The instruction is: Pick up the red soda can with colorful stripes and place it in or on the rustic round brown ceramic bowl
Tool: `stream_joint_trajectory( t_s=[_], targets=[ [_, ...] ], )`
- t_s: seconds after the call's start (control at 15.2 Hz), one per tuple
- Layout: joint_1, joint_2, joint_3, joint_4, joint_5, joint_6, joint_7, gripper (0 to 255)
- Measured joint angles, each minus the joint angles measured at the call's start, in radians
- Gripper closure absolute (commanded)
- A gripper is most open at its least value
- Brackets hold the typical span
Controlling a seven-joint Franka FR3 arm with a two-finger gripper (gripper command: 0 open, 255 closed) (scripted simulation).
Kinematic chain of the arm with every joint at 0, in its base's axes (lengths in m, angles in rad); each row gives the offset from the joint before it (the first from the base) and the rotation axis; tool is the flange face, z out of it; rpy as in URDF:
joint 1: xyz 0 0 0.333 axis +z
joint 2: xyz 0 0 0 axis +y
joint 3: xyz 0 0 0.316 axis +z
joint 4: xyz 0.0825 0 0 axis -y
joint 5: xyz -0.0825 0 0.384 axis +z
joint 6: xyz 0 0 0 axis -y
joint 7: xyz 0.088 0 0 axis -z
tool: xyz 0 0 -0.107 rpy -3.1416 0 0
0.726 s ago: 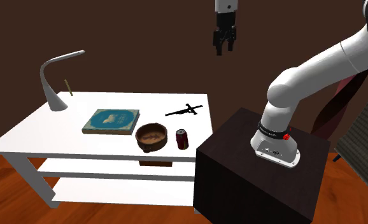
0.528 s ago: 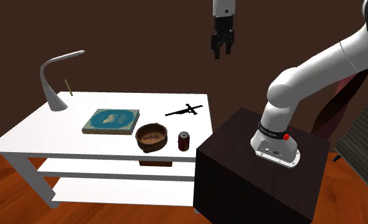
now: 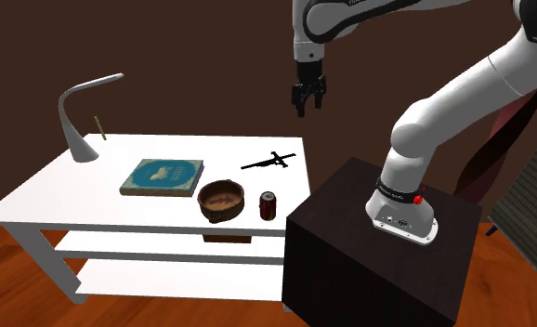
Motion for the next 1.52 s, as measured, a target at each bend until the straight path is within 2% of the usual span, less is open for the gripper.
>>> stream_joint_trajectory(
  t_s=[0.53, 0.79, 1.12, 1.52],
  targets=[
    [0.031, 0.212, 0.084, -0.078, 0.054, 0.283, 0.085, 0],
    [0.047, 0.34, 0.127, -0.082, 0.069, 0.413, 0.136, 0],
    [0.061, 0.555, 0.178, -0.048, 0.054, 0.591, 0.217, 0],
    [0.088, 0.828, 0.185, 0.034, -0.03, 0.772, 0.326, 0]
  ],
)
